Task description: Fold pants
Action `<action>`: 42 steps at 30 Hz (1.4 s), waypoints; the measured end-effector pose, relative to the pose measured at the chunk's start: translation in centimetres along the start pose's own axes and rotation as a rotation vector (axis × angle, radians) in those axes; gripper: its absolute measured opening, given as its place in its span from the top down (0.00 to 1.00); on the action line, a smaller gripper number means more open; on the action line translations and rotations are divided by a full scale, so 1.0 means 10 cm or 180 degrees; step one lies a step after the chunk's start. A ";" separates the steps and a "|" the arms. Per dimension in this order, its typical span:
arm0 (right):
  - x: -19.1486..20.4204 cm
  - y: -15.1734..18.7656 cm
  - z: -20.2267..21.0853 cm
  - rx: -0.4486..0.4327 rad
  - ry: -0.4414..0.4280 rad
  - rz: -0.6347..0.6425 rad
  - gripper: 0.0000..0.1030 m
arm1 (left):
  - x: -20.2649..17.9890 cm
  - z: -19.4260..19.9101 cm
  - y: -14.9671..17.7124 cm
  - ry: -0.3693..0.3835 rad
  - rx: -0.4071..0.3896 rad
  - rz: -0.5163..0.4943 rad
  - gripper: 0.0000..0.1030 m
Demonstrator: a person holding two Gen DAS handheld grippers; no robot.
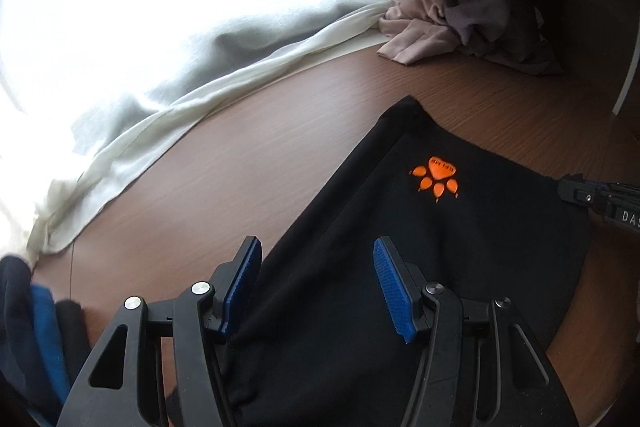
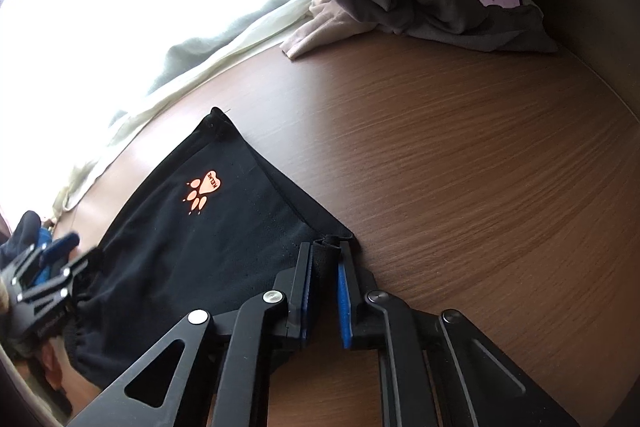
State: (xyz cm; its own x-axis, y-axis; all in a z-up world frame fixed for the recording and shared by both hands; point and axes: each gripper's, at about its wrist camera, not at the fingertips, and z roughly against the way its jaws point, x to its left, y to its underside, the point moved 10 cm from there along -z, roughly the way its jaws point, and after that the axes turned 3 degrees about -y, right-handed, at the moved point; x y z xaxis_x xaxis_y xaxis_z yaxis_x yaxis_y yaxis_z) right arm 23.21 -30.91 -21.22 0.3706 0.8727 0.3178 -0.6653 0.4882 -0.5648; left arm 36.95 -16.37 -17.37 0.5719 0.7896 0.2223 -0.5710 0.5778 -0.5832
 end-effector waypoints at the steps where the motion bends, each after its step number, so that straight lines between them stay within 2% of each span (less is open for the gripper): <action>1: 0.00 -0.01 0.00 0.0006 0.0016 0.0009 0.89 | -0.05 -0.06 -0.10 0.0088 -0.0017 -0.0095 0.44; 6: -0.01 -0.02 0.02 0.0039 0.0095 -0.0017 0.89 | -0.31 -0.33 -0.47 0.0495 -0.0019 -0.0513 0.44; 8: -0.01 -0.01 0.01 0.0059 0.0161 -0.0011 0.89 | -0.36 -0.45 -0.54 0.0567 0.0005 -0.0614 0.45; 13: -0.01 0.00 0.03 0.0083 0.0343 -0.0017 0.89 | -0.49 -0.71 -0.61 0.0908 0.0167 -0.0682 0.52; 19: -0.02 0.03 0.00 0.0140 0.0465 -0.0017 0.89 | -0.68 -0.89 -0.74 0.1184 0.0246 -0.0799 0.56; 25: -0.03 0.01 -0.01 0.0155 0.0496 -0.0026 0.89 | -0.79 -0.98 -0.89 0.1286 0.0223 -0.0917 0.59; 30: -0.04 -0.01 -0.02 0.0159 0.0510 -0.0067 0.89 | -0.89 -1.07 -0.88 0.1398 0.0344 -0.1006 0.65; 42: -0.03 -0.01 -0.02 0.0142 0.0554 -0.0031 0.89 | -0.91 -1.13 -0.91 0.1567 0.0383 -0.0982 0.65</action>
State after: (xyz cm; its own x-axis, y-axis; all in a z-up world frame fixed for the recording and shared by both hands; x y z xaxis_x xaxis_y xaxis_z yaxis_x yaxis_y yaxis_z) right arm 23.30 -31.27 -21.42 0.4811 0.8571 0.1844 -0.6878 0.4994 -0.5269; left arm 43.57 -31.16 -22.96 0.9116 0.4092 -0.0379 -0.3812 0.8075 -0.4502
